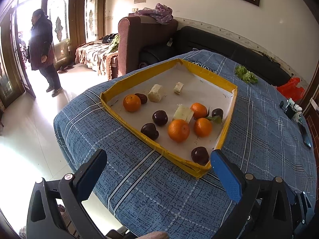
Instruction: Organize fruits
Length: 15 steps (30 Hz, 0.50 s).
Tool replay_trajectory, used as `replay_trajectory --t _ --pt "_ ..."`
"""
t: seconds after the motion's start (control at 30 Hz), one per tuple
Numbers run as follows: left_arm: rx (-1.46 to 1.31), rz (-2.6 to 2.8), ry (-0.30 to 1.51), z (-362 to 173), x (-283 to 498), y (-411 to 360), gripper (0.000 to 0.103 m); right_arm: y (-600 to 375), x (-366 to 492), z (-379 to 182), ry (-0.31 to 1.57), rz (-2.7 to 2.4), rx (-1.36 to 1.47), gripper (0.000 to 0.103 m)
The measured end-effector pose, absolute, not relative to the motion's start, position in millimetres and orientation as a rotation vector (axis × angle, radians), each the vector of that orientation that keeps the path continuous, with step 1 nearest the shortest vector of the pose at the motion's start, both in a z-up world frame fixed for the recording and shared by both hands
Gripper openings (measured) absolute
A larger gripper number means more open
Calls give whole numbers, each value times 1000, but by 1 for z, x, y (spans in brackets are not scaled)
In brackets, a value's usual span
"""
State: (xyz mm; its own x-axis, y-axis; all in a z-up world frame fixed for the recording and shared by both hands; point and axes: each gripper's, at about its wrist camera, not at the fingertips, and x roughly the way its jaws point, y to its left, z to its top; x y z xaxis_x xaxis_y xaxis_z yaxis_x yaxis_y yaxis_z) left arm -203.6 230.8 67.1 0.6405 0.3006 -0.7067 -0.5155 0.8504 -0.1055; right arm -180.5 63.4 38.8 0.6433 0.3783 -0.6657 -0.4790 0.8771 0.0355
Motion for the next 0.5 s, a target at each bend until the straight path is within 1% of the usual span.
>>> replay_trajectory --t 0.5 --pt "-316 473 746 64 -203 232 103 65 -181 37 727 493 -150 87"
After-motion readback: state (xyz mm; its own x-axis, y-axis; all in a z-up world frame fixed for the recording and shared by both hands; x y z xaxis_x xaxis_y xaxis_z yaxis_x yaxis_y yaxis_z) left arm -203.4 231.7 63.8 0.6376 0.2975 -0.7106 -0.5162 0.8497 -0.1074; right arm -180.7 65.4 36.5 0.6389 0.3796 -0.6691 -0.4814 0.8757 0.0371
